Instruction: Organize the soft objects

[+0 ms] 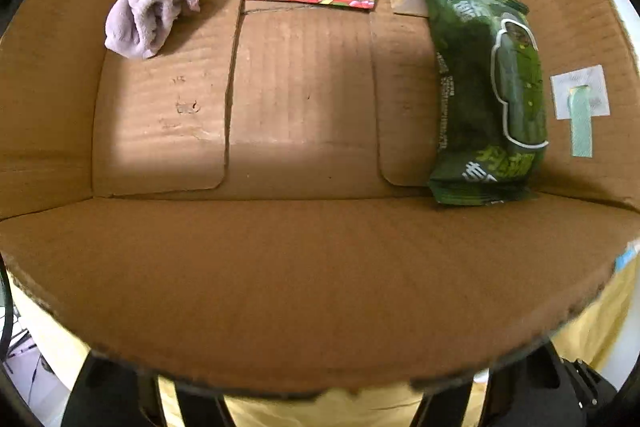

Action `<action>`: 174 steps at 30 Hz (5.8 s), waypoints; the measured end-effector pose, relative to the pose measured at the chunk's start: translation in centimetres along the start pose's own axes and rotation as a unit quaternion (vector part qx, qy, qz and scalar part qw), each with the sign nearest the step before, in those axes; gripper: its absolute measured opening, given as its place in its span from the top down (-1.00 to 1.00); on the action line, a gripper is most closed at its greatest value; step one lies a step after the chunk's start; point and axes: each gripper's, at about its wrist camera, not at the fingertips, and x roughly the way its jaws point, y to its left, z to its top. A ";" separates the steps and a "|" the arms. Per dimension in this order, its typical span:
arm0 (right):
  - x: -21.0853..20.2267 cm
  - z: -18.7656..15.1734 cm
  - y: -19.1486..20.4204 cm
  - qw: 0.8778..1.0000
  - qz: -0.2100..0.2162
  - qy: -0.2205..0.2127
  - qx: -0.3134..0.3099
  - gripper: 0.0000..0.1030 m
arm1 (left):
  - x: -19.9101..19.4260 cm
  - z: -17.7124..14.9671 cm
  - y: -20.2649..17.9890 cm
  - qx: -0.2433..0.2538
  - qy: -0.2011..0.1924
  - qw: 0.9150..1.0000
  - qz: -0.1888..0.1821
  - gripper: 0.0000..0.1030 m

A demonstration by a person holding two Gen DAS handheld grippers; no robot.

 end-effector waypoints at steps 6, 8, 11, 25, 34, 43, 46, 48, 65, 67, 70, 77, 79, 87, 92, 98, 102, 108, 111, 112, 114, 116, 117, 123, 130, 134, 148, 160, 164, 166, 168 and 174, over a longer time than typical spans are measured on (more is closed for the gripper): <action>0.0 0.0 1.3 1.000 0.001 0.006 -0.021 0.74 | -0.7 -4.3 1.4 0.013 -0.015 1.000 0.011 -0.13; 0.0 -0.3 1.3 1.000 0.009 0.009 -0.026 0.74 | -0.8 -6.3 1.9 0.015 -0.013 1.000 0.013 -0.13; 0.3 -0.6 0.8 0.999 0.008 0.009 -0.029 0.73 | -0.7 -9.4 3.1 0.005 -0.002 1.000 0.003 -0.13; 3.3 0.4 0.2 0.999 -0.007 0.034 -0.003 0.22 | -0.2 -11.2 2.4 -0.017 -0.015 1.000 0.012 -0.14; 2.4 -1.4 2.6 0.999 -0.022 0.018 -0.031 0.68 | -1.0 -12.4 4.1 -0.020 -0.033 0.999 0.005 -0.06; -3.9 -3.6 4.6 0.997 0.038 -0.012 -0.068 0.69 | -7.4 -14.5 5.0 -0.021 -0.062 0.997 -0.046 -0.06; -7.2 -3.7 5.3 0.994 0.063 -0.027 -0.084 0.69 | -10.9 -14.5 5.4 -0.022 -0.082 0.994 -0.074 -0.06; -9.3 -3.5 6.0 0.992 0.079 -0.040 -0.094 0.69 | -13.8 -14.0 6.0 -0.024 -0.100 0.990 -0.095 -0.06; -17.2 10.4 16.6 0.980 0.114 -0.117 -0.114 0.69 | -17.6 0.8 11.9 -0.042 -0.114 0.986 -0.111 -0.06; -15.6 11.7 17.3 0.982 0.107 -0.112 -0.106 0.69 | -15.4 2.2 12.5 -0.053 -0.092 0.988 -0.113 -0.06; -12.3 13.5 17.8 0.985 0.101 -0.096 -0.098 0.69 | -12.3 3.8 13.2 -0.065 -0.061 0.990 -0.113 -0.06; -6.4 15.7 19.0 0.989 0.082 -0.056 -0.106 0.69 | -7.3 5.3 13.6 -0.070 -0.023 0.993 -0.096 -0.11; -5.6 16.1 19.1 0.989 0.086 -0.050 -0.105 0.68 | -6.5 5.6 13.6 -0.072 -0.015 0.993 -0.093 -0.11; -4.2 16.1 18.6 0.990 0.078 -0.040 -0.109 0.14 | -6.1 5.3 13.7 -0.082 -0.004 0.993 -0.082 -0.11; -6.0 15.1 17.5 0.990 0.069 -0.057 -0.110 0.06 | -8.4 4.0 12.8 -0.077 -0.034 0.994 -0.062 -0.11; -8.9 13.2 15.9 0.988 0.046 -0.096 -0.108 0.05 | -12.6 1.7 11.6 -0.056 -0.090 0.994 -0.035 -0.17; -10.7 11.3 14.4 0.987 0.035 -0.122 -0.099 0.00 | -14.7 -0.2 11.1 -0.048 -0.118 0.992 -0.022 -0.32; -13.0 9.2 12.3 0.985 0.030 -0.147 -0.089 -0.57 | -17.1 -2.1 11.0 -0.038 -0.153 0.987 0.010 -0.85; -14.0 8.5 11.4 0.982 0.024 -0.165 -0.084 -0.98 | -17.6 -2.8 10.7 -0.038 -0.165 0.985 0.019 -0.87; -14.1 8.4 11.3 0.982 0.022 -0.167 -0.083 -0.99 | -17.8 -2.9 10.5 -0.038 -0.166 0.985 0.021 -0.87; -14.5 8.1 10.7 0.982 0.021 -0.174 -0.077 -0.99 | -18.1 -3.1 10.3 -0.039 -0.171 0.984 0.025 -0.94; -14.8 7.9 10.2 0.981 0.021 -0.177 -0.075 -1.00 | -18.6 -3.4 10.2 -0.041 -0.176 0.983 0.025 -0.95; -15.0 7.7 10.0 0.981 0.020 -0.177 -0.074 -1.00 | -18.8 -3.6 10.1 -0.042 -0.180 0.983 0.025 -0.95; -16.2 6.5 9.6 0.979 0.023 -0.187 -0.079 -1.00 | -20.2 -4.7 9.6 -0.043 -0.190 0.980 0.026 -0.96; -19.6 3.2 8.8 0.972 0.034 -0.216 -0.086 -1.00 | -24.2 -8.7 8.5 -0.041 -0.221 0.974 0.028 -0.96; -23.2 -0.9 7.9 0.965 0.043 -0.240 -0.093 -1.00 | -27.5 -12.6 8.1 -0.043 -0.248 0.968 0.023 -0.96; -33.6 -13.9 5.0 0.944 0.063 -0.301 -0.119 -1.00 | -37.1 -24.6 6.4 -0.046 -0.312 0.949 0.024 -0.96; -39.6 -20.7 3.7 0.928 0.038 -0.355 -0.110 -1.00 | -41.1 -29.2 7.5 -0.042 -0.338 0.940 0.028 -0.96; -40.4 -21.8 3.4 0.927 0.035 -0.361 -0.100 -1.00 | -41.3 -29.7 7.6 -0.037 -0.341 0.939 0.031 -0.96; -40.6 -22.0 3.5 0.926 0.032 -0.363 -0.099 -1.00 | -41.3 -29.8 7.7 -0.039 -0.342 0.938 0.031 -0.96; -40.9 -22.2 3.4 0.925 0.031 -0.365 -0.098 -1.00 | -41.3 -29.9 7.8 -0.036 -0.341 0.939 0.030 -0.96; -41.2 -22.3 3.8 0.924 0.029 -0.368 -0.103 -1.00 | -41.2 -29.8 7.9 -0.035 -0.338 0.940 0.028 -0.96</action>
